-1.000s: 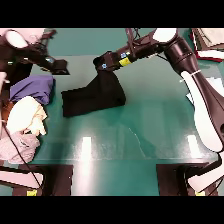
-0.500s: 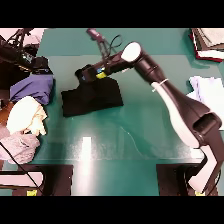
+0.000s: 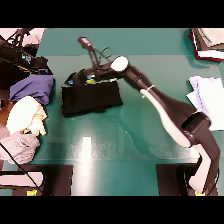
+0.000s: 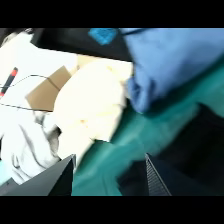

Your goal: Fold the shirts.

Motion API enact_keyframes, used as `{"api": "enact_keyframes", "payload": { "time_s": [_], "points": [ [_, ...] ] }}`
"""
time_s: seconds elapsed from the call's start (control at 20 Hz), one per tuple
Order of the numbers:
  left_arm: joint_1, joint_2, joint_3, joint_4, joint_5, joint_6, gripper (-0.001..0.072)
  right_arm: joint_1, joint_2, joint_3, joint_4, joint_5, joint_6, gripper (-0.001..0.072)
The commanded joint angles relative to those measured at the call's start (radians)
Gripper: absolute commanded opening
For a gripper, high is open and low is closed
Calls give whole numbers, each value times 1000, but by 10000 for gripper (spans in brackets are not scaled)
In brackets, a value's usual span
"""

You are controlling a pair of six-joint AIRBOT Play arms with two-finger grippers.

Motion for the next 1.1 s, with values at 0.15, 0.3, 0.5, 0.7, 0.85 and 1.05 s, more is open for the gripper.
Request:
{"api": "enact_keyframes", "payload": {
  "time_s": [0.15,0.3,0.5,0.7,0.85,1.05],
  "points": [
    [0,1,1,-2,-5,0,21,-293,143,-246,-321,274,192,509],
    [0,1,0,-2,2,0,21,-442,140,-365,-236,306,196,709],
    [0,-1,0,-2,2,0,22,-497,83,-455,-117,308,197,690],
    [-2,-1,0,-2,1,0,21,-454,0,-453,-34,279,196,690],
    [-2,-1,0,-4,1,0,21,-411,-71,-388,26,300,196,690],
    [-2,-1,0,-4,1,0,21,-335,-131,-271,32,283,196,687]
  ]
}}
